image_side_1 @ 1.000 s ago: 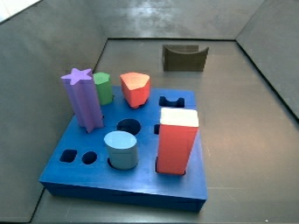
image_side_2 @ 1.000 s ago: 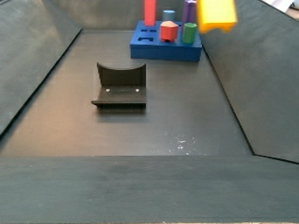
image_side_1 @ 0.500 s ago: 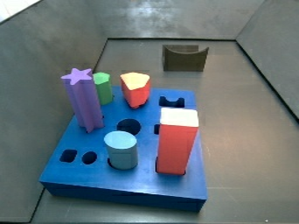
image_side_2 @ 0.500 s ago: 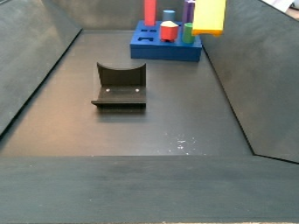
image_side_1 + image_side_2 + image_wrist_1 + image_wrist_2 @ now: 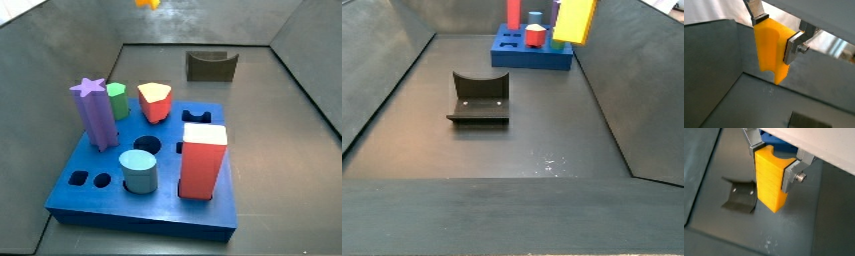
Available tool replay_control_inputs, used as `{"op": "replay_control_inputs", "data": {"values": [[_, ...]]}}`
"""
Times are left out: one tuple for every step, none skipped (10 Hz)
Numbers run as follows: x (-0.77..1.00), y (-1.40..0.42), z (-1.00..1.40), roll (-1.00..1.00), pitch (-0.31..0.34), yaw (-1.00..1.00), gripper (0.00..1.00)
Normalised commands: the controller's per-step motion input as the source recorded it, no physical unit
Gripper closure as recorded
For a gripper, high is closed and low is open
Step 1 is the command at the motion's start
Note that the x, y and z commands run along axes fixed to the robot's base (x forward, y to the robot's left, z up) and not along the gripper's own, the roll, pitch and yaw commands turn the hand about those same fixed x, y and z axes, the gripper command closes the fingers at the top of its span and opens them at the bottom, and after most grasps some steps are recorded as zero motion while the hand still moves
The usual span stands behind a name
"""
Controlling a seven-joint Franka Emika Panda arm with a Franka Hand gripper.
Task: Pick up the arch object. Move up. Place the arch object on the fixture. Regrasp the arch object. Rotate the arch object. Move to above the board. Insert the arch object.
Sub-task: Rotate the arch object.
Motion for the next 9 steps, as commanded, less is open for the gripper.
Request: {"op": "replay_control_inputs", "data": {"values": [[-0.02,0.02,0.04,-1.0,0.437,-0.98,1.0],[-0.01,0.02,0.04,-1.0,0.488,-0.91,1.0],[0.01,0.02,0.04,-1.0,0.506,-0.87,1.0],[0.02,0.03,0.04,-1.0,0.556,-0.77,1.0],[0.04,0.02,0.04,-0.82,0.504,-0.57,1.0],[0.06,0.02,0.04,-0.62,0.427,-0.38,1.0],[0.08,0.03,0.01,-0.37,0.312,-0.21,1.0],[0.08,0.02,0.0,-0.23,0.234,-0.12,1.0],[0.01,0.0,0.0,-0.03,0.029,-1.0,1.0]]}}
